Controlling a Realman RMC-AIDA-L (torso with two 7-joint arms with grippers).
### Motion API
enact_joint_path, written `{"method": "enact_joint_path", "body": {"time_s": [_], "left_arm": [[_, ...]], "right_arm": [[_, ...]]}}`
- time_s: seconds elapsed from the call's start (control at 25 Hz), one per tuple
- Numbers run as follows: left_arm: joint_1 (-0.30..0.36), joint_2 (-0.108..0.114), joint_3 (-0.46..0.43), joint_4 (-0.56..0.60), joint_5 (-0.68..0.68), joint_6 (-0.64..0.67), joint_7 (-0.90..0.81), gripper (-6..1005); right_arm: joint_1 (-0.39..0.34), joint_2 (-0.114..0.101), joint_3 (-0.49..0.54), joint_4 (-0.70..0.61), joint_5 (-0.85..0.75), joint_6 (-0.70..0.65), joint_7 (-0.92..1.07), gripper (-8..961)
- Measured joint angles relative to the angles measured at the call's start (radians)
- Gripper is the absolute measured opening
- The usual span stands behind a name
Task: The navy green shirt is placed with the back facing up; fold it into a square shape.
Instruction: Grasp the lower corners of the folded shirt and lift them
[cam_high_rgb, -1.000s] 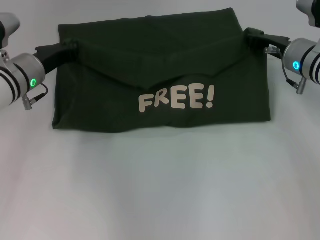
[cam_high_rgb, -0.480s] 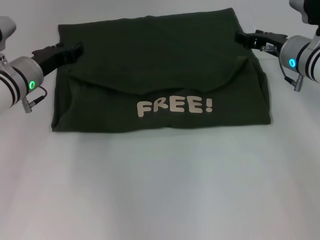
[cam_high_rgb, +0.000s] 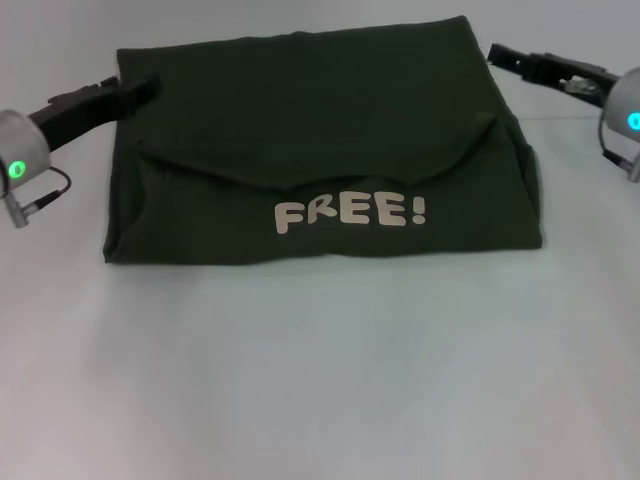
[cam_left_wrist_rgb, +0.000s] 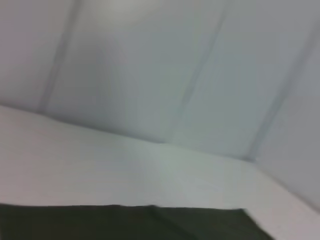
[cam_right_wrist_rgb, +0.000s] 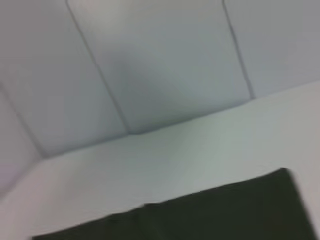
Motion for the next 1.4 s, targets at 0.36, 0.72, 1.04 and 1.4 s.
{"method": "enact_joint_path", "body": {"time_s": [0.36, 0.72, 1.04, 1.4], "left_arm": [[0.11, 0.009, 0.08, 0.205, 0.201, 0.277, -0.095, 676], [0.126, 0.007, 0.071, 0.234, 0.435, 0.275, -0.251, 675], [0.141, -0.003, 0.071, 0.221, 0.509, 0.214, -0.273, 676], [0.138, -0.012, 0.092, 0.173, 0.515, 0.103, -0.211, 658]], "right_arm": [[-0.131, -0.059, -0.009, -0.036, -0.006, -0.321, 0.088, 929], [-0.166, -0.146, -0.014, -0.039, -0.101, -0.396, 0.117, 927], [-0.167, -0.164, -0.021, -0.048, -0.133, -0.416, 0.13, 925], [-0.168, -0.152, -0.048, -0.045, -0.133, -0.414, 0.128, 924]]}}
